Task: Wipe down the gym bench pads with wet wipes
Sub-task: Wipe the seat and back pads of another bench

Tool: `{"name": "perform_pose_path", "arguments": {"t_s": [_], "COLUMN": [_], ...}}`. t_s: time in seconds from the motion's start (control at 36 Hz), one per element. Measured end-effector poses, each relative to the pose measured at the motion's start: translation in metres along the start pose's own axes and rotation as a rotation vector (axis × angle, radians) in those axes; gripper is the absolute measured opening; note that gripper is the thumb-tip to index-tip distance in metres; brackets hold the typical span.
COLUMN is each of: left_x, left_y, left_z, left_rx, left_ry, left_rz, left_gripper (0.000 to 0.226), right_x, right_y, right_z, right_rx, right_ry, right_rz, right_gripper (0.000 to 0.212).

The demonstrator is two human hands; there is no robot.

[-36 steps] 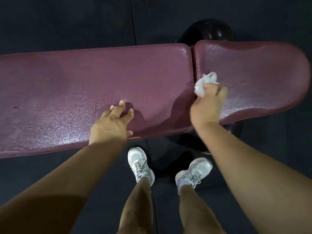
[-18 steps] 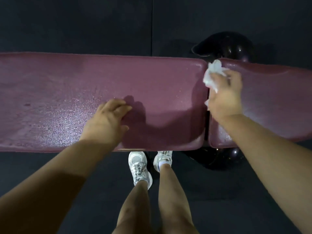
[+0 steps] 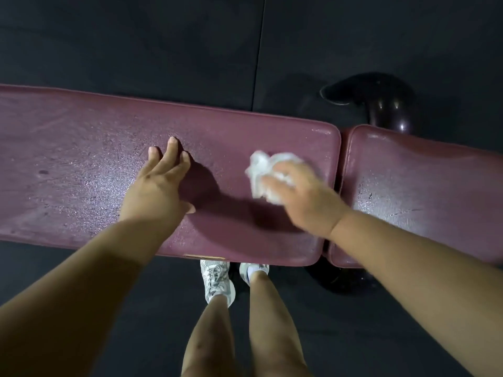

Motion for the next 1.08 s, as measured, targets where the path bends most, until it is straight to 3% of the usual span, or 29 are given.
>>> {"name": "perform_pose_path", "arguments": {"t_s": [0.11,0.22,0.28,0.33,0.42,0.5,0.61,0.72,0.83,0.89,0.97,1.08], "left_x": [0.003,0.004,0.005,0.005,0.005,0.004,0.003,0.002,0.001,-0.001,-0.003,-0.008], "left_y": [-0.003,-0.001,0.001,0.002,0.005,0.009,0.013,0.017,0.024,0.034,0.054,0.082], "left_z": [0.001,0.001,0.002,0.002,0.002,0.003,0.006,0.007,0.012,0.017,0.025,0.038], "left_rx": [0.015,0.013,0.001,0.003,-0.009,-0.011,-0.002,0.016,0.017,-0.019,-0.042,-0.002], "left_ry": [0.025,0.028,0.034,0.041,0.022,0.017,0.062,0.088,0.1,0.081,0.088,0.052], "left_rz": [0.011,0.0,-0.004,-0.005,-0.007,-0.031,-0.06,-0.111,-0.188,-0.22,-0.261,-0.231], "left_gripper": [0.092,0.091,0.092,0.091,0.088,0.087,0.092,0.093,0.09,0.084,0.077,0.077], "right_x": [0.025,0.037,0.036,0.027,0.01,0.005,0.026,0.042,0.057,0.058,0.052,0.039], "right_y": [-0.036,-0.019,0.007,0.041,0.078,0.067,0.028,0.004,0.036,0.067,0.115,0.138], "right_z": [0.026,0.014,-0.004,-0.026,-0.047,-0.047,-0.005,0.015,-0.003,-0.019,-0.05,-0.068], "right_rx": [-0.012,0.08,0.109,0.109,0.106,-0.018,-0.017,-0.017,0.105,0.17,0.176,-0.03], "right_ry": [-0.368,-0.506,-0.458,-0.317,-0.087,-0.11,-0.214,-0.404,-0.536,-0.52,-0.282,-0.039], "right_rz": [-0.42,-0.671,-0.693,-0.498,-0.002,0.295,-0.059,-0.44,-0.71,-0.659,-0.453,0.013], "right_gripper": [0.033,0.042,0.046,0.04,0.031,0.023,0.012,0.037,0.042,0.043,0.048,0.047]}}
Point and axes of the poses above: each hand's wrist, its own x-axis towards the middle knuckle, its own z-axis out of the back of the hand, y = z × x, the point moved 1 cm from there along x, towards the middle knuckle, and after that the axes turned 12 degrees about -z, right-handed, at the moved point
